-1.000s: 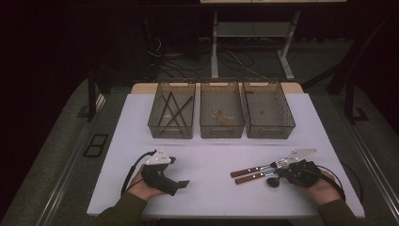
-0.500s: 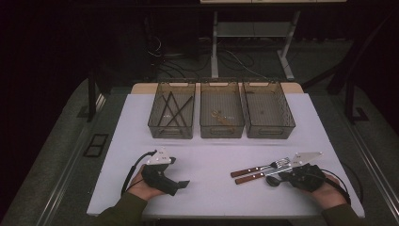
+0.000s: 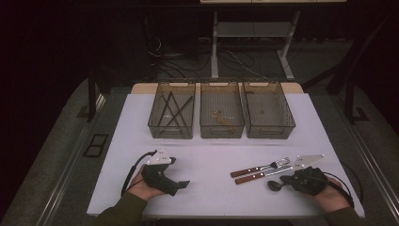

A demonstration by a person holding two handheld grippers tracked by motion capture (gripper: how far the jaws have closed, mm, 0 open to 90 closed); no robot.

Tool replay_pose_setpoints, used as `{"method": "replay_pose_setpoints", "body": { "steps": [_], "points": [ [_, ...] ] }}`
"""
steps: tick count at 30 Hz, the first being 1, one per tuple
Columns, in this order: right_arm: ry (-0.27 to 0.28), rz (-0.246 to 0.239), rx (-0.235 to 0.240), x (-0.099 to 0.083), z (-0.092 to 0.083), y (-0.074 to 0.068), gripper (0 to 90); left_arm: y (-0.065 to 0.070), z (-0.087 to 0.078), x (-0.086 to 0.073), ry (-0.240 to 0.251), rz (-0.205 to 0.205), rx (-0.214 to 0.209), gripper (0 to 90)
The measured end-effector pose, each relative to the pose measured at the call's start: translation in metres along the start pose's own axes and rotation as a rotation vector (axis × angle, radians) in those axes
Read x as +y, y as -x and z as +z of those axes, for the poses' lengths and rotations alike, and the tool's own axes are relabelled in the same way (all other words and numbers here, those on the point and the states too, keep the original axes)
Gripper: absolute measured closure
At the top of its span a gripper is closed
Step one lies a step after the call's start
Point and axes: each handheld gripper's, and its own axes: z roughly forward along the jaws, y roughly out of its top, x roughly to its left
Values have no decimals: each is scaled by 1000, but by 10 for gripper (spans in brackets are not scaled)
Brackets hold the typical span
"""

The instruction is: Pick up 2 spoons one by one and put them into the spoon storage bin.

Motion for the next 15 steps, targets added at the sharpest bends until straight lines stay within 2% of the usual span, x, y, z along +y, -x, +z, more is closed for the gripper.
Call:
{"method": "replay_pose_setpoints", "body": {
  "steps": [3,5,8,15],
  "points": [
    [-1,-6,-16,-1,-1,2,900,0,0,0,-1,-1,-2,0],
    [-2,8,-34,-3,-2,6,900,0,0,0,-1,-1,-1,0],
    [0,28,-36,-6,-4,11,900,0,0,0,-1,-1,-1,0],
    [-6,26,-40,-11,-9,8,900,0,0,0,-1,-2,-1,0]
  ]
}}
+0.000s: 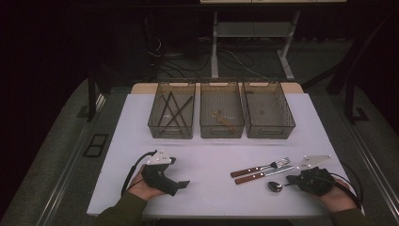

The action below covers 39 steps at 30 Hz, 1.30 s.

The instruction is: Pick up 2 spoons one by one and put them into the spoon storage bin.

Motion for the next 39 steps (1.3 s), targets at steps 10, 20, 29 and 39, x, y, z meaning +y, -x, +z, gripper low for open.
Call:
{"method": "replay_pose_setpoints", "body": {
  "steps": [10,20,29,39],
  "points": [
    [3,29,-17,-8,-4,10,900,0,1,0,-7,0,2,0],
    [-11,74,-29,-17,-12,14,900,0,0,0,-7,3,0,0],
    [18,80,1,-25,-20,11,900,-1,1,0,-17,8,2,0],
    [140,32,191,-2,-10,-3,646,0,2,0,-6,-7,3,0]
  ]
}}
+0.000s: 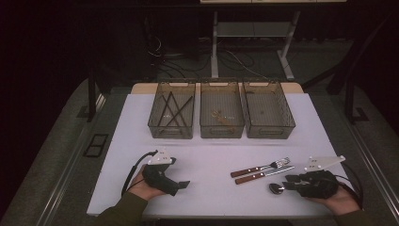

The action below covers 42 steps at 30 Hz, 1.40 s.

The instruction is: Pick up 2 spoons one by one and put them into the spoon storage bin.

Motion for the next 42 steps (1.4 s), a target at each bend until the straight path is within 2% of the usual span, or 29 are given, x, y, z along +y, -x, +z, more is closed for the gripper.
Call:
{"method": "replay_pose_setpoints", "body": {
  "steps": [4,7,9,16,20,25,34,38,41,42],
  "points": [
    [-17,-43,37,6,14,-4,578,0,0,0,-3,4,0,0],
    [-41,-65,43,6,20,-5,564,-1,-1,0,-5,8,0,0],
    [-65,-92,36,5,24,-7,551,-1,-1,0,-4,6,0,0],
    [-72,-158,23,2,24,-11,557,0,-1,0,-5,7,0,0],
    [-72,-175,48,0,23,-12,611,0,0,0,-4,5,0,0],
    [-79,-193,55,-1,21,-13,682,0,-1,0,-2,7,1,0],
    [-65,-197,73,-5,14,-9,813,1,0,0,-3,9,4,0],
    [-51,-195,90,-7,10,-8,852,1,-1,0,-2,9,5,0],
    [-18,-199,116,-8,8,-7,889,1,-1,0,2,9,5,0],
    [-11,-203,108,-7,7,-7,890,1,-1,0,3,10,5,0]
  ]
}}
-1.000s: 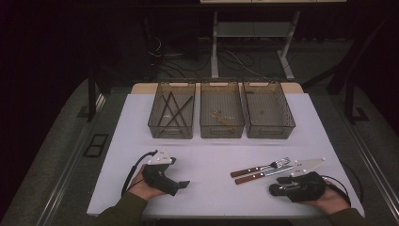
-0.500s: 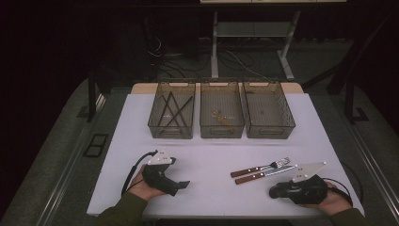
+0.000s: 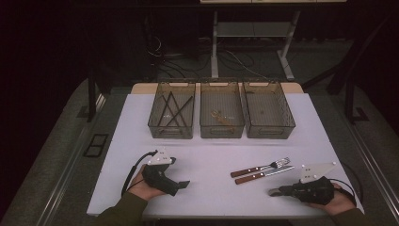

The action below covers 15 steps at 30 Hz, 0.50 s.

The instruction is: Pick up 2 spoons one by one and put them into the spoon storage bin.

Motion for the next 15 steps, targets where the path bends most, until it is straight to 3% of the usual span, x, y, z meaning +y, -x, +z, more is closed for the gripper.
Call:
{"method": "replay_pose_setpoints", "body": {
  "steps": [5,15],
  "points": [
    [3,0,-53,5,3,5,891,0,0,0,1,3,-1,0],
    [51,44,-109,20,2,15,891,0,0,0,5,2,-2,0]
  ]
}}
